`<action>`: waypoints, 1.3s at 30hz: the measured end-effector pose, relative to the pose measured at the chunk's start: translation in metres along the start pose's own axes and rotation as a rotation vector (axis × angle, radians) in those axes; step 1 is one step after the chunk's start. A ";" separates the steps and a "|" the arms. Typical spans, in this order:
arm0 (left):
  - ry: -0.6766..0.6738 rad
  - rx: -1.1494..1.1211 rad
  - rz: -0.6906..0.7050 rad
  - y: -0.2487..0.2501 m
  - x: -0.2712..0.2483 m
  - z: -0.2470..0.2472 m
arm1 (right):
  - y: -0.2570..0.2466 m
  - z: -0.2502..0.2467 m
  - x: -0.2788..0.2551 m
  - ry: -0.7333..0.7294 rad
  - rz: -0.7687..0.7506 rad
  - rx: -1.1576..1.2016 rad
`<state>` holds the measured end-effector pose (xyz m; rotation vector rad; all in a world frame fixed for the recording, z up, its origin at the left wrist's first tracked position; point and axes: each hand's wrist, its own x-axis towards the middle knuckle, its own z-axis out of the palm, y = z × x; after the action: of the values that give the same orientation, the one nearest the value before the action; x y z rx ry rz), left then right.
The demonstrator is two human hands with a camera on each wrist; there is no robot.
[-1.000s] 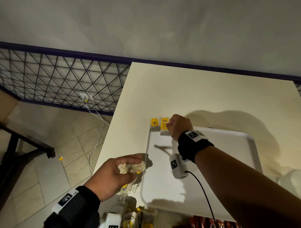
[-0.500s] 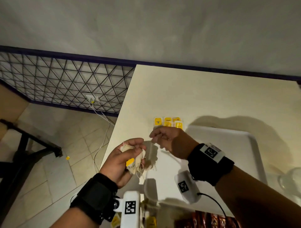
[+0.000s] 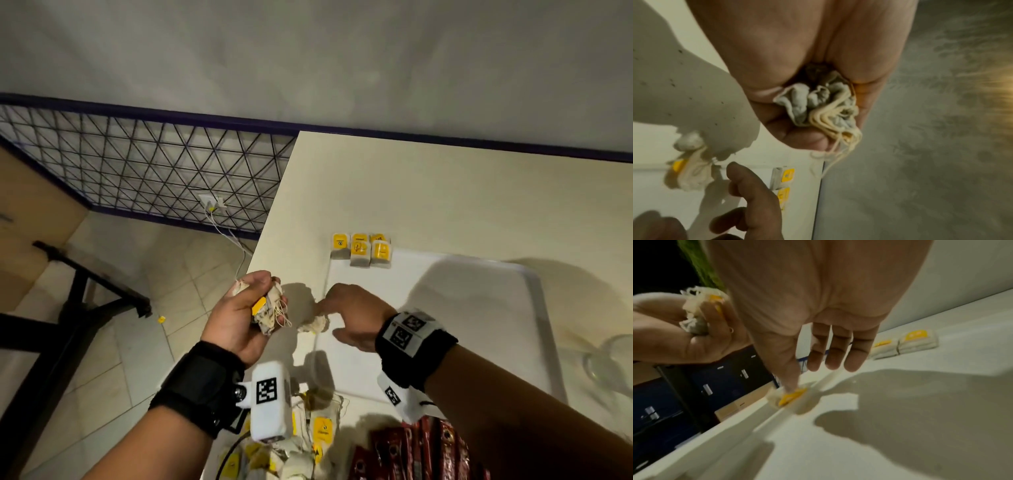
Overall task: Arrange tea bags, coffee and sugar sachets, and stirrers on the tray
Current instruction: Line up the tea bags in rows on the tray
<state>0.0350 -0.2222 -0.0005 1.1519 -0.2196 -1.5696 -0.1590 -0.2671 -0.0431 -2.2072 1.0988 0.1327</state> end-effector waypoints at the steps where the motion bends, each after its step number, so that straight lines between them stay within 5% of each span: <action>1: 0.007 0.016 -0.003 -0.001 -0.002 -0.004 | -0.003 0.006 0.003 -0.009 -0.021 -0.038; 5: 0.037 0.147 0.002 -0.002 -0.006 -0.019 | -0.015 0.010 0.011 0.121 -0.028 0.024; 9: 0.038 0.648 0.070 -0.002 -0.008 -0.029 | -0.013 -0.006 0.006 0.238 0.088 0.412; 15: -0.324 1.170 0.192 -0.003 -0.008 -0.011 | -0.013 -0.035 -0.002 0.125 0.036 0.530; 20: -0.441 1.173 0.175 -0.005 -0.010 0.008 | -0.015 -0.050 -0.004 0.127 -0.009 0.485; 24: -0.342 0.998 0.135 -0.013 -0.008 0.007 | -0.009 -0.054 -0.009 0.199 0.034 0.622; 32: -0.317 1.034 0.116 -0.017 0.002 0.010 | 0.016 -0.060 0.004 0.343 0.171 0.261; 39: -0.283 1.055 0.049 -0.009 0.016 0.003 | 0.039 -0.058 0.043 0.302 0.213 0.207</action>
<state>0.0286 -0.2335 -0.0138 1.6604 -1.3715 -1.5762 -0.1713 -0.3477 -0.0331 -1.9622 1.4430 -0.2219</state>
